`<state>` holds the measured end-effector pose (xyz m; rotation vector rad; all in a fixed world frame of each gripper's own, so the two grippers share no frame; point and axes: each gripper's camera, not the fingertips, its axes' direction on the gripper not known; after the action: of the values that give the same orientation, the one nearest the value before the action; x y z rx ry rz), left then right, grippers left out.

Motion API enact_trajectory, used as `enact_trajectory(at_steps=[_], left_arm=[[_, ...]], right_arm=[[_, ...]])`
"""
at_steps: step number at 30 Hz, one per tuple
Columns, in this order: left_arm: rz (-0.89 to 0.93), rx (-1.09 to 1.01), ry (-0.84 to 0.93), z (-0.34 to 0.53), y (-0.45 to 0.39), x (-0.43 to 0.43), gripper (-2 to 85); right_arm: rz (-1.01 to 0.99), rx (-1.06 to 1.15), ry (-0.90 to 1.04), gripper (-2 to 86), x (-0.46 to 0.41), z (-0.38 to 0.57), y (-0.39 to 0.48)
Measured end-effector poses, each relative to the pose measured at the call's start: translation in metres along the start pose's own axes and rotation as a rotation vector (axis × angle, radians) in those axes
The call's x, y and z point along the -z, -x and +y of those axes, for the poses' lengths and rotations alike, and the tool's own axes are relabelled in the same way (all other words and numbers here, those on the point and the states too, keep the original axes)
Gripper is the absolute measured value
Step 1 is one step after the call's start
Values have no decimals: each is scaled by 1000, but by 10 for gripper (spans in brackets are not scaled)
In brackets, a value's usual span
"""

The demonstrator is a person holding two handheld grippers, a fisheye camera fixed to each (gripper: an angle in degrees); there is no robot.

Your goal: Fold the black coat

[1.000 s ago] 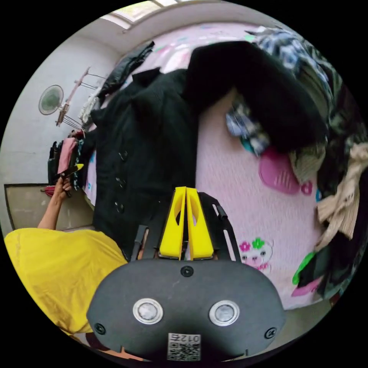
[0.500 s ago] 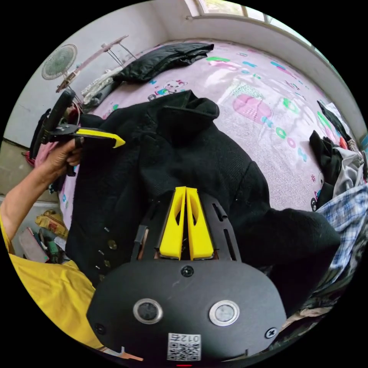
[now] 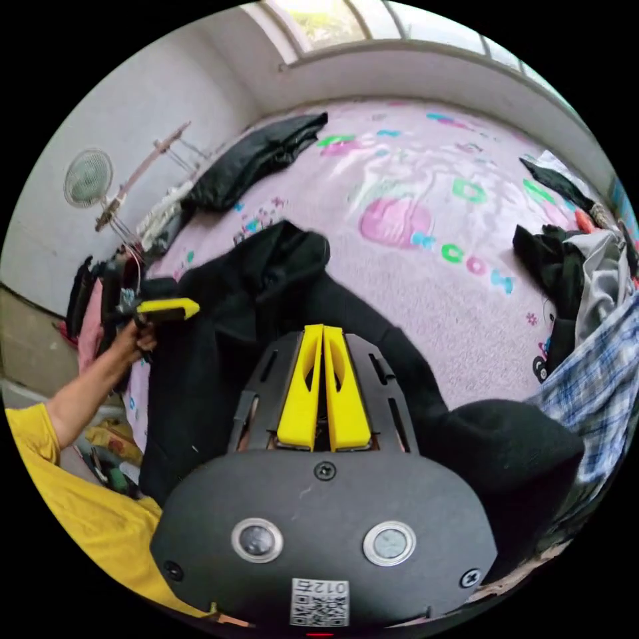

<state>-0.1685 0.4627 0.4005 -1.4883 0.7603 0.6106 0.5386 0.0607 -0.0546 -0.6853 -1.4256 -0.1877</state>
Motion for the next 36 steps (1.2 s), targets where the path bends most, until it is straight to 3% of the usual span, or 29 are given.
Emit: enact_trajectory(at_steps=[4, 8, 13, 19, 23, 26, 28, 30, 32, 33, 36], left_arm=[[-48, 31, -15, -20, 11, -5, 3], [92, 45, -77, -14, 44, -11, 1], [68, 8, -78, -22, 47, -15, -1], [145, 17, -90, -34, 61, -10, -2], [159, 17, -94, -43, 65, -6, -2], [166, 17, -97, -49, 68, -4, -2], [169, 17, -98, -52, 70, -2, -2], [175, 19, -99, -56, 71, -1, -2], [175, 20, -100, -60, 73, 1, -2], [176, 20, -101, -61, 73, 1, -2], [187, 24, -102, -66, 76, 4, -1]], right_arm=[[-330, -222, 44, 62, -19, -74, -47], [-416, -337, 133, 93, -52, -123, -69], [-608, -436, 310, 94, -100, -168, -90], [-739, -391, 324, 46, -119, -201, -73], [-527, -167, 282, 21, -102, -225, -27], [-24, 181, 283, 15, -88, -235, 45], [370, 562, 251, 13, -91, -221, 118], [621, 757, 245, 14, -112, -202, 162], [704, 729, 272, 17, -136, -197, 178], [713, 614, 339, 20, -152, -204, 173], [545, 332, 337, 28, -143, -224, 151]])
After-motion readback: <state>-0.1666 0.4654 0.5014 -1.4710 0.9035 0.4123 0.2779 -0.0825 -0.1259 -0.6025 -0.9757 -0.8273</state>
